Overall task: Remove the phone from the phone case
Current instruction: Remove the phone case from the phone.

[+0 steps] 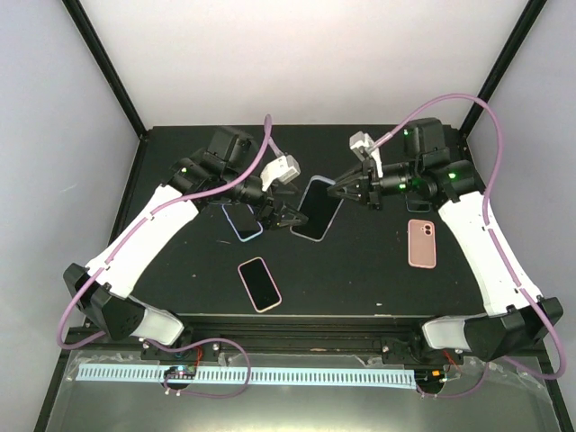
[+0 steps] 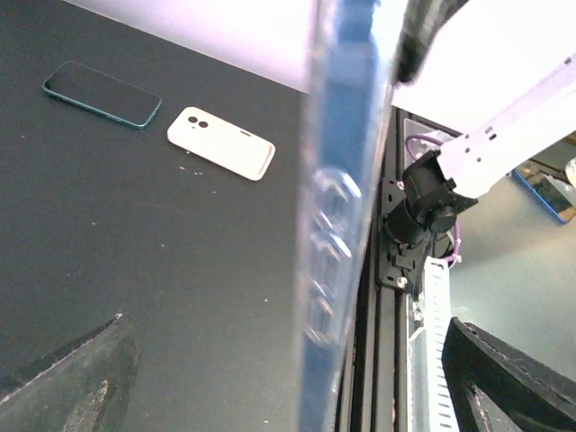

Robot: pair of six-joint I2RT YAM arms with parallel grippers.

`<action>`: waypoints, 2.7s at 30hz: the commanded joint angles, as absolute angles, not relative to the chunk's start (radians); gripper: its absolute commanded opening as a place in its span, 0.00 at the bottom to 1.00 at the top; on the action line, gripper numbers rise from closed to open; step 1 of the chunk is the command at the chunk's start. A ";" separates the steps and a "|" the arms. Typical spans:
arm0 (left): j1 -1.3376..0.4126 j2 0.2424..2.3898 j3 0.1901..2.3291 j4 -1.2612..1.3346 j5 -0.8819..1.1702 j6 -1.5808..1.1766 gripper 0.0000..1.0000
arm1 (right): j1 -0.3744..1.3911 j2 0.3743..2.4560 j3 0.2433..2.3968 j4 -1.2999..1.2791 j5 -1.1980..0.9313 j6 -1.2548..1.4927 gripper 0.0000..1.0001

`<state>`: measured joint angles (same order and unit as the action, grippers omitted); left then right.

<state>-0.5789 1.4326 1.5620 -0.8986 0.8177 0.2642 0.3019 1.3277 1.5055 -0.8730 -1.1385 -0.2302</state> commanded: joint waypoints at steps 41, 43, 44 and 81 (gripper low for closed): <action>-0.486 1.288 1.497 -0.475 1.023 -0.009 0.02 | 0.432 1.302 1.667 -0.834 -0.973 -0.230 0.78; -0.459 1.287 1.496 -0.400 1.032 -0.090 0.02 | 0.430 1.290 1.640 -0.773 -0.965 -0.188 0.78; -0.447 1.287 1.494 -0.357 1.046 -0.135 0.01 | 0.427 1.282 1.618 -0.729 -0.960 -0.161 0.78; -0.364 1.257 1.313 0.336 1.198 -0.805 0.02 | 0.424 1.207 1.335 -0.365 -0.973 0.053 0.19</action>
<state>-0.3634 1.2884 1.3003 0.2039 1.1526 -0.7326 0.4313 1.2224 1.3602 -0.3595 -1.0000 0.0765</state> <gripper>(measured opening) 0.111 0.221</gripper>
